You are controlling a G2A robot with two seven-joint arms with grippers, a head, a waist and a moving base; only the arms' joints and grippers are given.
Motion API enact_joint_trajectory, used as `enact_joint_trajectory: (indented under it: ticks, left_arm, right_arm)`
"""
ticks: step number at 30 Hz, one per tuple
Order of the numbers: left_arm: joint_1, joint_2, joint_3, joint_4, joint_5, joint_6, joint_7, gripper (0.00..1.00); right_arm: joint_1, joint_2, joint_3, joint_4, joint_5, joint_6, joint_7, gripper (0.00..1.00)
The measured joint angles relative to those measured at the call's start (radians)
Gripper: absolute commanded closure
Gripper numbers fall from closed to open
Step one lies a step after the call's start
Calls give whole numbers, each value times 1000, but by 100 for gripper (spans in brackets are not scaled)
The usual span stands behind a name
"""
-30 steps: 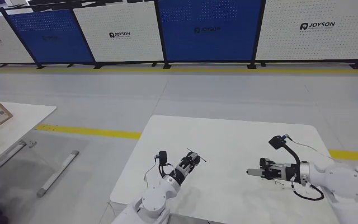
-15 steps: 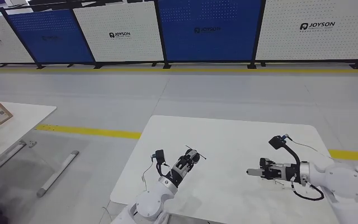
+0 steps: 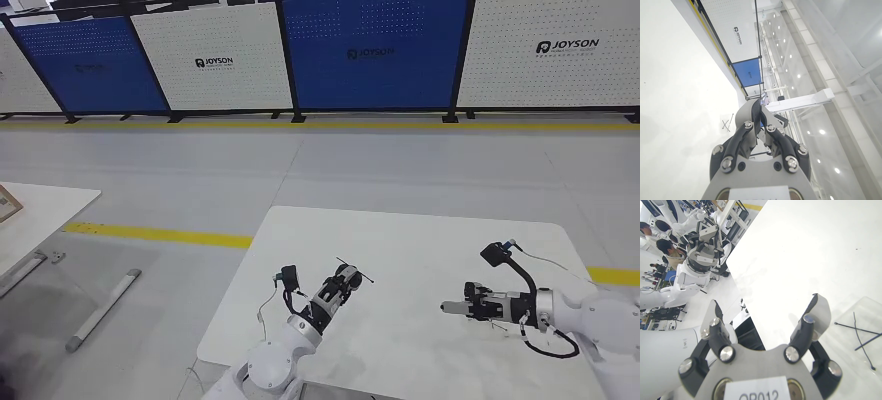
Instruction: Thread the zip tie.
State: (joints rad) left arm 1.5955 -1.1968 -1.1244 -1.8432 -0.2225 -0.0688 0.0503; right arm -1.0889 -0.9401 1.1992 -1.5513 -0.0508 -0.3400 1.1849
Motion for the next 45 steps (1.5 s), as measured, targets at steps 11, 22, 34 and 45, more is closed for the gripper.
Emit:
enact_joint_trajectory:
  ticks: [11, 22, 34, 45]
  left_arm:
    - [0, 0, 0, 0, -1, 0, 0, 100]
    - [0, 0, 0, 0, -1, 0, 0, 100]
    - [0, 0, 0, 0, -1, 0, 0, 100]
    - [0, 0, 0, 0, -1, 0, 0, 100]
  right_arm:
    - [0, 0, 0, 0, 0, 0, 0, 0]
    - [-6, 18, 76, -10, 26, 136, 39, 0]
    - [85, 36, 46, -20, -136, 405, 207, 0]
    - [80, 35, 29, -28, -163, 416, 188, 0]
